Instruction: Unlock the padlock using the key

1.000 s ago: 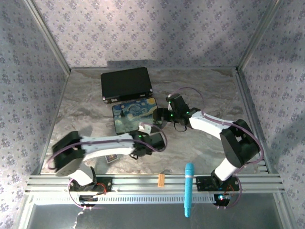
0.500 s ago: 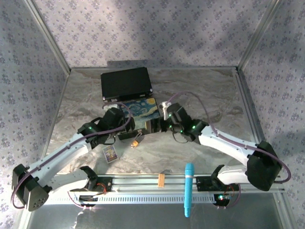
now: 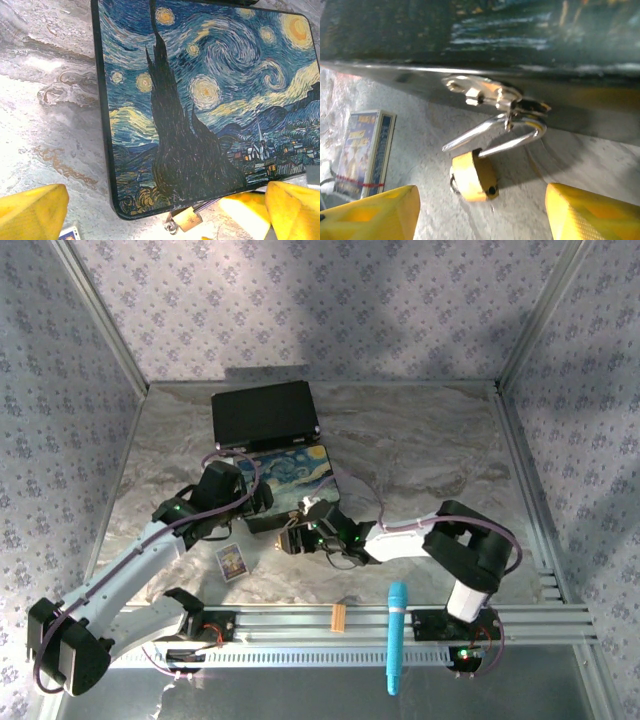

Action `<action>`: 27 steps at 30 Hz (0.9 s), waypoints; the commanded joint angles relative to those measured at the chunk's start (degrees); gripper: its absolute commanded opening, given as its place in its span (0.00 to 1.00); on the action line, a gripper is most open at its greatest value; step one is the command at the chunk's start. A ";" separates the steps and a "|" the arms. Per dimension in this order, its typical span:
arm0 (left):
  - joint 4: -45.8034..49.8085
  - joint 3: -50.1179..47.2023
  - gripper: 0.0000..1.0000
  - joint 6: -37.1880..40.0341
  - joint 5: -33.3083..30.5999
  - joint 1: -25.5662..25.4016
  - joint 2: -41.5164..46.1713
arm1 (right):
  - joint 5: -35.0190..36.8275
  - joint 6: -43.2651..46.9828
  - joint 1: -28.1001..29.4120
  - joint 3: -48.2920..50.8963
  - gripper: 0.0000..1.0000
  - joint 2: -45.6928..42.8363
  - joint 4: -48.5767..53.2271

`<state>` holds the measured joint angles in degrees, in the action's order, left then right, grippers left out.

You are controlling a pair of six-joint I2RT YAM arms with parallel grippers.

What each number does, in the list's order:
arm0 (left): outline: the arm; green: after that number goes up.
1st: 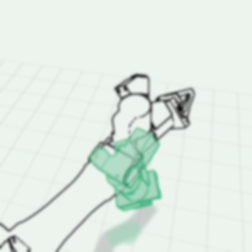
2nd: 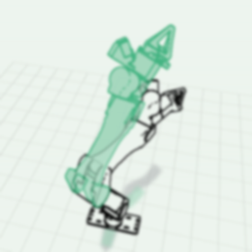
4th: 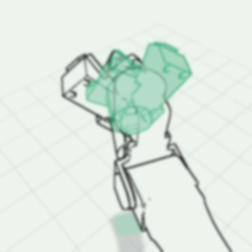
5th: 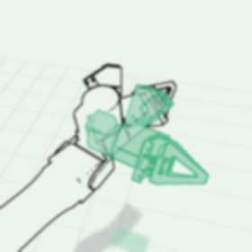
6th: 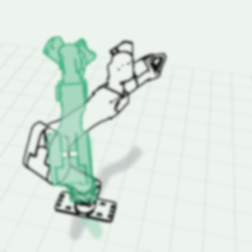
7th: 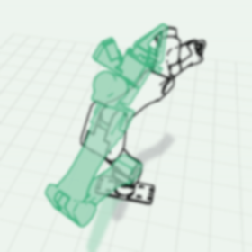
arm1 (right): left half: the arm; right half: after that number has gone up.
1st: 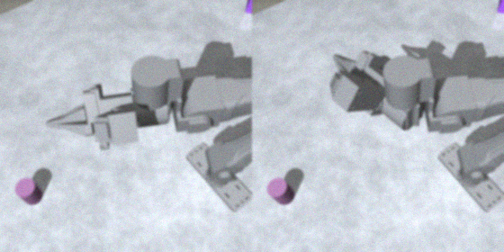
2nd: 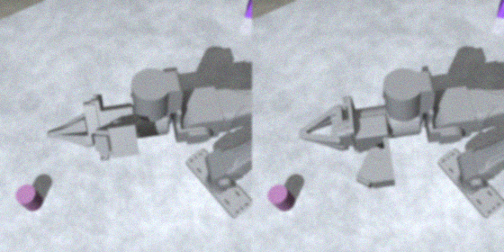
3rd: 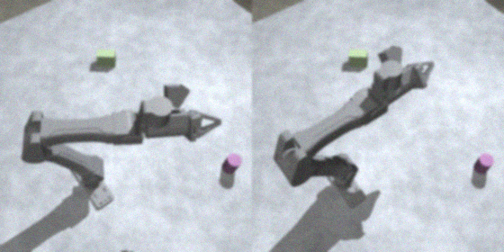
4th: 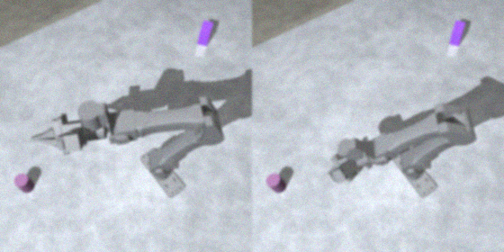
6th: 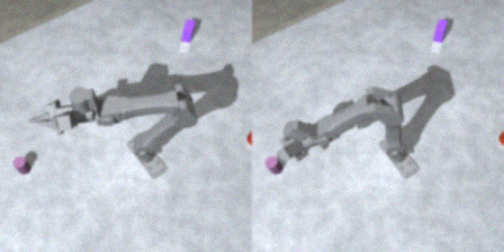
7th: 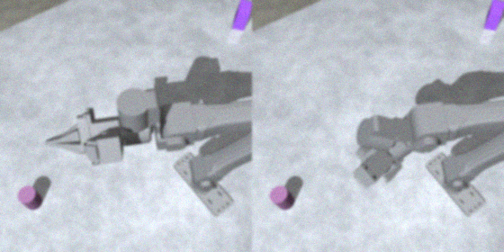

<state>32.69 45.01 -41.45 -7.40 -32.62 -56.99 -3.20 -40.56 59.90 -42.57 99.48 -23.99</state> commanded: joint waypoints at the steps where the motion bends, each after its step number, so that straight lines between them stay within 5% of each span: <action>1: -1.30 -0.29 1.00 0.95 0.91 0.32 1.19 | 2.63 -1.34 1.11 -1.03 0.65 2.22 -4.89; 27: -1.66 -0.79 1.00 0.57 -0.33 0.33 1.40 | 10.33 -0.40 6.21 -7.06 0.38 9.84 10.56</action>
<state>31.40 44.40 -41.39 -6.90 -32.62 -56.97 8.88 -39.86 64.71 -49.76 106.21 -18.85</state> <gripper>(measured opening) 0.998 0.387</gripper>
